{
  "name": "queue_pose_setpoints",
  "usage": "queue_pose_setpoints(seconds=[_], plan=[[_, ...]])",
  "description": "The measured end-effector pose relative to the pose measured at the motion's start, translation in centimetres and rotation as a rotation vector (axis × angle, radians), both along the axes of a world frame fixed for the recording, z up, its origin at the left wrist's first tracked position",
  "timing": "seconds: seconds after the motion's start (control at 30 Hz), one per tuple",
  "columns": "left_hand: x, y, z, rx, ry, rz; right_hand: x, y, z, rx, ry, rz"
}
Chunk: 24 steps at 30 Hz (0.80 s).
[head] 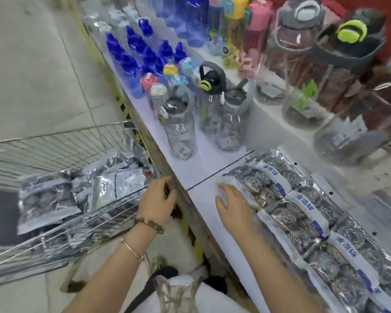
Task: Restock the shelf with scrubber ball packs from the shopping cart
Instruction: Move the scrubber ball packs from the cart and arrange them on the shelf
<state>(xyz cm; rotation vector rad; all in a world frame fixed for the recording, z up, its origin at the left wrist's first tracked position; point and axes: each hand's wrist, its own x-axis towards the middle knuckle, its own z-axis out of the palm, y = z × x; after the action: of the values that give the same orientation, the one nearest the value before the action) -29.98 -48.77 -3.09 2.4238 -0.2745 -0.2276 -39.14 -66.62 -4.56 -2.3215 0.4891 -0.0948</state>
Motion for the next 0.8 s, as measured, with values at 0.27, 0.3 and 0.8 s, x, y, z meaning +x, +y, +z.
queue_pose_setpoints(seconds=[0.27,0.3,0.8], plan=[[3.9,12.2,-1.1,0.02,0.056,0.17,7.0,10.2,-0.6,-0.026,0.034,0.132],[4.4,13.7,-1.2,0.015,0.075,0.187,7.9,11.6,-0.7,-0.034,0.044,0.149],[10.0,27.1,-5.5,0.01,0.274,0.333,18.3,25.7,-4.2,-0.03,0.212,0.451]])
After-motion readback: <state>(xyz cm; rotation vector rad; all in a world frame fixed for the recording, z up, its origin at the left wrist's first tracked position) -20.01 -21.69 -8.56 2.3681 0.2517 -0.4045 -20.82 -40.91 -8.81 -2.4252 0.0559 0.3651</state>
